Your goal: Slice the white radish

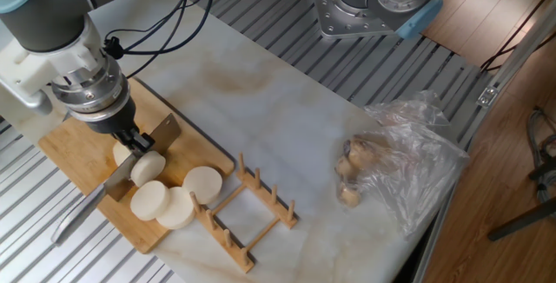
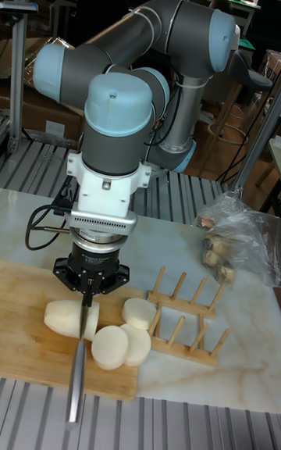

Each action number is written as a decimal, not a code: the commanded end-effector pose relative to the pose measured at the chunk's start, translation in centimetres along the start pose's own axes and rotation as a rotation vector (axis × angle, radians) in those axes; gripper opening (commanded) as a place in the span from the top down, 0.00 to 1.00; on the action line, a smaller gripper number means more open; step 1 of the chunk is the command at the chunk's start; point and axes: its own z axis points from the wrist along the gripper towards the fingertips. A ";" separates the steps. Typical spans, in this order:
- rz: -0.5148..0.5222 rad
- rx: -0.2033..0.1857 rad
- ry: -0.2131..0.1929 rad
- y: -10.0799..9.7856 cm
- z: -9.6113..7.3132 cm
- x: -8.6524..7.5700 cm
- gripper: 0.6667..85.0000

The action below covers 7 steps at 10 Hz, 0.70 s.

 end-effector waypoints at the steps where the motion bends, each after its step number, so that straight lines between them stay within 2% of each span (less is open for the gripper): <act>1: 0.019 -0.023 0.006 0.4 0.1 0.7 0.99; 3: 0.023 -0.032 0.002 0.8 0.6 0.9 0.99; 7: 0.026 -0.044 0.022 1.0 1.0 2.0 0.99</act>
